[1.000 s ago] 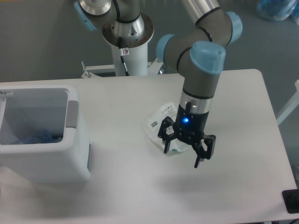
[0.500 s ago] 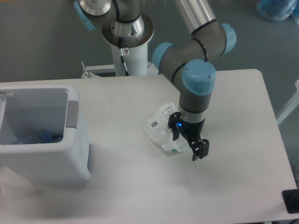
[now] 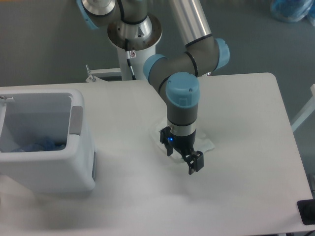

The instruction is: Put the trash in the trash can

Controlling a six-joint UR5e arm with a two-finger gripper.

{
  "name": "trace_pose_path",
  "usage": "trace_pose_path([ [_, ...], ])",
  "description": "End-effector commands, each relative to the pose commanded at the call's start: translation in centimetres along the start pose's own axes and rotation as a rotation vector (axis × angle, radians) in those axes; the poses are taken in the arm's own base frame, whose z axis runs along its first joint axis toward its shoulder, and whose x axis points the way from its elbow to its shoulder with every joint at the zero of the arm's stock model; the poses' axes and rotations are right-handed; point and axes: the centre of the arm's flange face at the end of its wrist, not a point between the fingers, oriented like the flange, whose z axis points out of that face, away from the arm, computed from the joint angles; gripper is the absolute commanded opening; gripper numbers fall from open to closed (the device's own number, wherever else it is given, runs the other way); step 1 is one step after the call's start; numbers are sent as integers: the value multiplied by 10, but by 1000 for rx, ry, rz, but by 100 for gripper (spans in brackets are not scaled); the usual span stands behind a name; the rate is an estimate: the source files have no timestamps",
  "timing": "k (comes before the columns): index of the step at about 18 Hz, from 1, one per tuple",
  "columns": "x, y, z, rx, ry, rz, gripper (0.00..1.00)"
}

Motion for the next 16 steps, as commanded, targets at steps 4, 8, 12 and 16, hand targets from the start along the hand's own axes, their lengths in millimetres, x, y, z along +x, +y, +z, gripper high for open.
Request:
trace_pose_path([
  [4, 11, 40, -18, -38, 28, -144, 100],
  [8, 8, 83, -21, -77, 88, -258, 100],
  [12, 4, 113, -16, -99, 123, -352, 100],
  [16, 2, 135, -10, -100, 138, -397, 100],
])
